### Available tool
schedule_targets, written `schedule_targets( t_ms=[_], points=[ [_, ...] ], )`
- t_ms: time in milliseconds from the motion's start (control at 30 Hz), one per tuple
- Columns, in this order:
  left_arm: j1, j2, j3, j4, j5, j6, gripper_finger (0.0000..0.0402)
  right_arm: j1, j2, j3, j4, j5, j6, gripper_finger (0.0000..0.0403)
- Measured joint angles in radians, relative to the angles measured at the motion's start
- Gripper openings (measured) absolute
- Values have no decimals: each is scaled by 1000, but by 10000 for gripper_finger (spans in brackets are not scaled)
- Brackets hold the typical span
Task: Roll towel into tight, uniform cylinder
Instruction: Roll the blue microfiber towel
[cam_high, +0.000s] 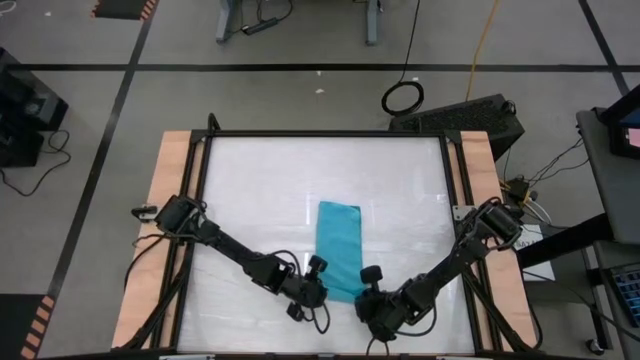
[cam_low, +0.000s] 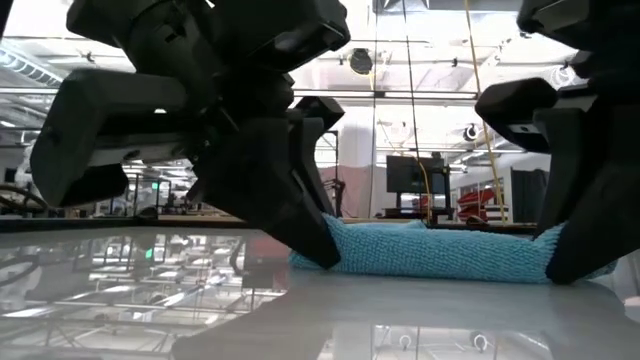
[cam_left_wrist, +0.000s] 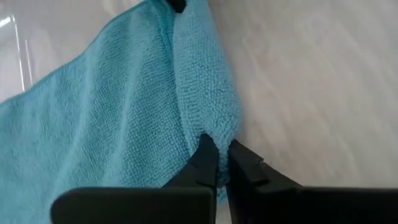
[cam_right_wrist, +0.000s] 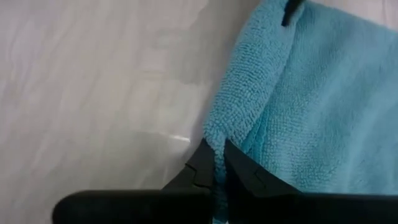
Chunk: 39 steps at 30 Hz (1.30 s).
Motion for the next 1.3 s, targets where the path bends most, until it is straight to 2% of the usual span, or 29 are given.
schedule_targets(
  t_ms=[300,533,700,933,1167,1300],
  points=[
    [-13,-4,-1,-6,-10,-207,10,-42,-33,0,-5,-126,144,4],
    [-28,-7,-1,-33,-10,-352,9,-87,-137,-1,-10,-135,273,4],
    [-36,-15,-1,-37,22,-399,8,-137,-159,0,-2,-270,320,6],
    [-26,-16,-1,-32,123,-465,8,-181,-107,0,-4,-383,328,55],
    [-24,-16,-1,-21,176,-484,7,-214,-102,0,-3,-385,295,111],
    [-24,-16,-1,-22,180,-487,7,-222,-102,0,-5,-373,221,138]
  ],
)
